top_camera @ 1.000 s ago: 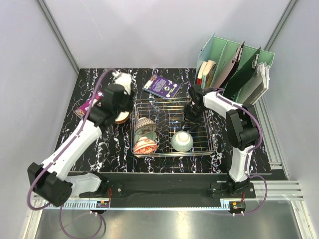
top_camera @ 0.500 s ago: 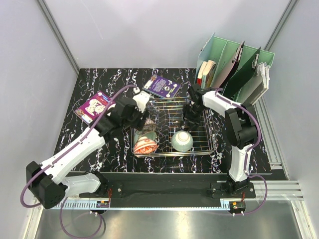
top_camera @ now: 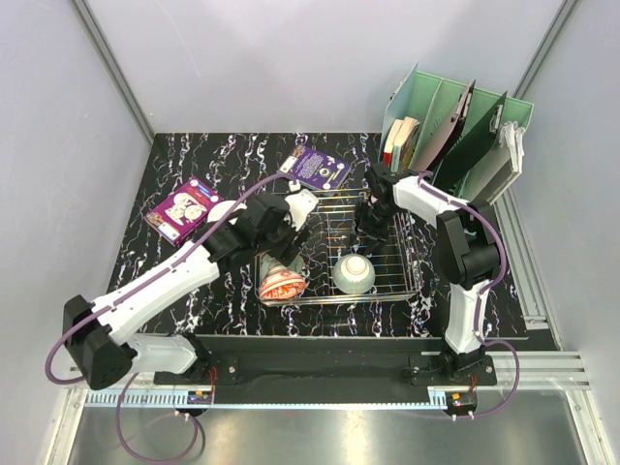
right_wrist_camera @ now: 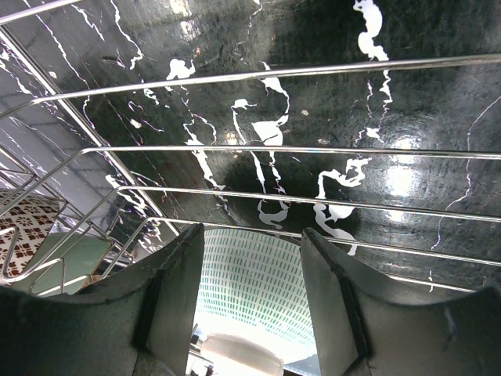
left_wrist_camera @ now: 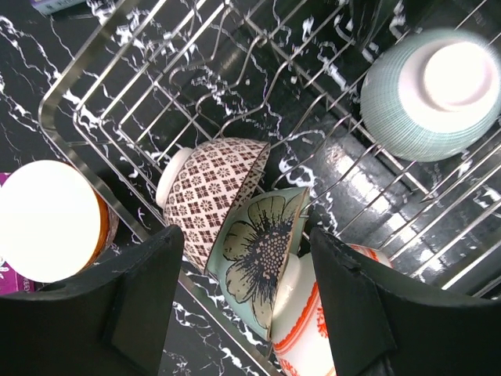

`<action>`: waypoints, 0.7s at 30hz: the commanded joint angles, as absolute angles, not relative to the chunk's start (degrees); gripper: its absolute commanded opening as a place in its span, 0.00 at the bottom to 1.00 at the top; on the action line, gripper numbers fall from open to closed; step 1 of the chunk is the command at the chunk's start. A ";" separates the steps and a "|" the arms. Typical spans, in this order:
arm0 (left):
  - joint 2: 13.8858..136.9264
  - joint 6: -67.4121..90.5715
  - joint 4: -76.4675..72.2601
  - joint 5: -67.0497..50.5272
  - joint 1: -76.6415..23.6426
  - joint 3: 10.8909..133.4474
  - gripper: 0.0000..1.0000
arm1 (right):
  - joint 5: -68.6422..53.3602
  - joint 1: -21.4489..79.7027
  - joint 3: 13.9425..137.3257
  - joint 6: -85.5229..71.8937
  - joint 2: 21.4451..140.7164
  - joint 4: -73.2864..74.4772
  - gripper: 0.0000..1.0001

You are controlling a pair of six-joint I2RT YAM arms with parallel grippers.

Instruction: Unload the bowls from the dish rack

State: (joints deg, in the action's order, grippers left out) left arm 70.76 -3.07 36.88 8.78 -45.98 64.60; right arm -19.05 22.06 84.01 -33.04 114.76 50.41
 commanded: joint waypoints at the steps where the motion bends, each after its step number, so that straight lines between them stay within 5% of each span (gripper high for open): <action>1: 73.20 -5.54 37.44 9.84 -46.23 65.30 0.70 | -19.51 21.71 85.34 -32.52 115.93 49.22 0.61; 21: 79.98 -7.38 38.06 18.02 -45.88 64.16 0.70 | -19.16 20.92 84.55 -31.11 115.49 50.10 0.61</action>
